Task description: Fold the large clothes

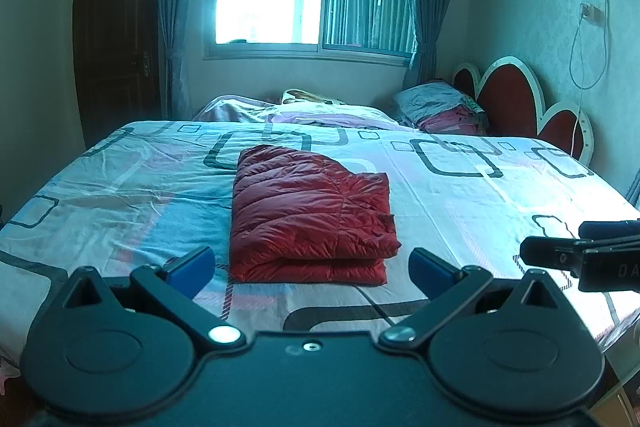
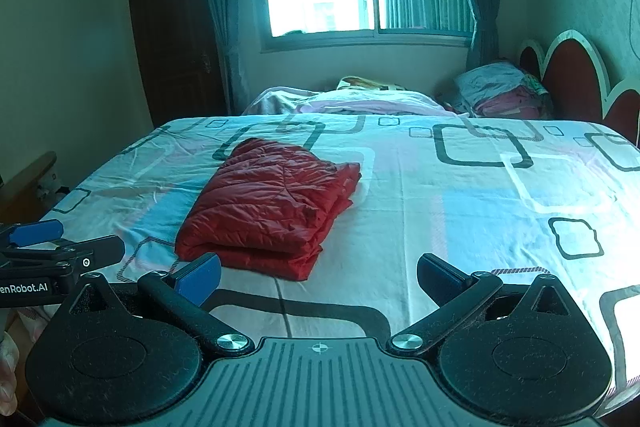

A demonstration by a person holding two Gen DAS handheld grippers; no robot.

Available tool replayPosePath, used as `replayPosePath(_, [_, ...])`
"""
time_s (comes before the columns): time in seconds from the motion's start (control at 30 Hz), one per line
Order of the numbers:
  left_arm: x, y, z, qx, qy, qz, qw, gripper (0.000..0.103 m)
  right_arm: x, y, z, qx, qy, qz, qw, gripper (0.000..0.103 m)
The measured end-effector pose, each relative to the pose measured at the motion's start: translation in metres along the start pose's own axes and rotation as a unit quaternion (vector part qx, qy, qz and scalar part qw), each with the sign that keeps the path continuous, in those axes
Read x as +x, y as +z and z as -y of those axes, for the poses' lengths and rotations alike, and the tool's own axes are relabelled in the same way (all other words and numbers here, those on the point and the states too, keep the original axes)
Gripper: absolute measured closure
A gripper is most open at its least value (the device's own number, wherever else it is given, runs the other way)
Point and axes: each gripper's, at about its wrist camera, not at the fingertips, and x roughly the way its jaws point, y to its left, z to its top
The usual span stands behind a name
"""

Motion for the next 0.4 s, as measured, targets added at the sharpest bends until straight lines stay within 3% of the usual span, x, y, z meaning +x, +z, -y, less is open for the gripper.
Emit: replayPosePath(0.4, [0.0024,-0.0007,-0.0006,0.005,-0.009,-0.004,0.9999,0.001,0.0009,-0.0008,0.0003,-0.001,0.001,-0.002,1.0,0.0])
